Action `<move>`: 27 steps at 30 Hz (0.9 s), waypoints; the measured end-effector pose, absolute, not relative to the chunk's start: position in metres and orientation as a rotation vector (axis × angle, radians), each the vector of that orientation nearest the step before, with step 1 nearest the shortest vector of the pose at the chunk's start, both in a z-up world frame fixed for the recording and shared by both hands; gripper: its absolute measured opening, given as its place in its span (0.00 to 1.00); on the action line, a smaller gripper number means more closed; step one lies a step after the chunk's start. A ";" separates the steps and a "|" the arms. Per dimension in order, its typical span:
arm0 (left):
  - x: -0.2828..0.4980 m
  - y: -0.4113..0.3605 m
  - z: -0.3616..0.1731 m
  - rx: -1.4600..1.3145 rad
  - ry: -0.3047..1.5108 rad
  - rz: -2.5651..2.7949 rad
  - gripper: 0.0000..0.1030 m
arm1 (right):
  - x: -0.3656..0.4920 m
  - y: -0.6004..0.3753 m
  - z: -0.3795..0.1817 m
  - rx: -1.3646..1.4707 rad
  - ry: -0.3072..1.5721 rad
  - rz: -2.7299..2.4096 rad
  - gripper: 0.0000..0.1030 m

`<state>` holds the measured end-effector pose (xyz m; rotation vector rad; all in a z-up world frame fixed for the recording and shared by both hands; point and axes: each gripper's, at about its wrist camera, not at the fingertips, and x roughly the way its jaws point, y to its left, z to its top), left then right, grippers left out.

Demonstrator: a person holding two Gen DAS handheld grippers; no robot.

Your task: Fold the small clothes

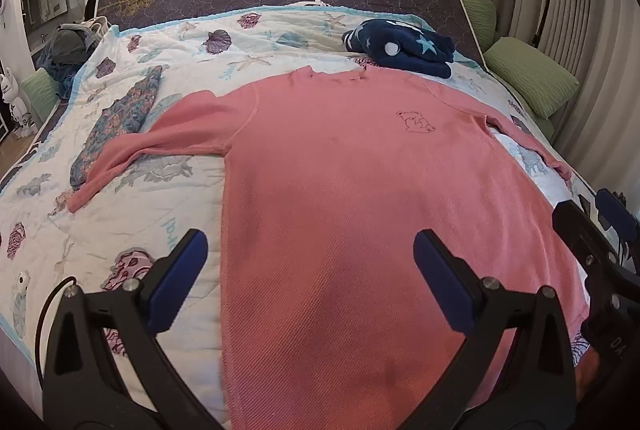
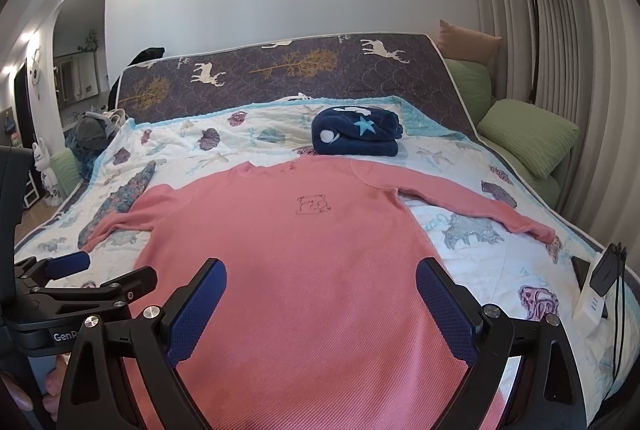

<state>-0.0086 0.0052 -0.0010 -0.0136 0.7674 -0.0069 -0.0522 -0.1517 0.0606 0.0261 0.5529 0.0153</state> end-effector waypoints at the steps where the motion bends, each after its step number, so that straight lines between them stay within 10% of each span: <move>1: -0.009 0.005 -0.001 -0.014 0.766 -0.007 0.99 | -0.053 -0.151 0.060 0.029 0.553 0.019 0.95; 27: -0.007 0.040 -0.007 -0.061 0.768 0.008 0.99 | -0.046 -0.115 0.061 -0.035 0.587 0.057 0.95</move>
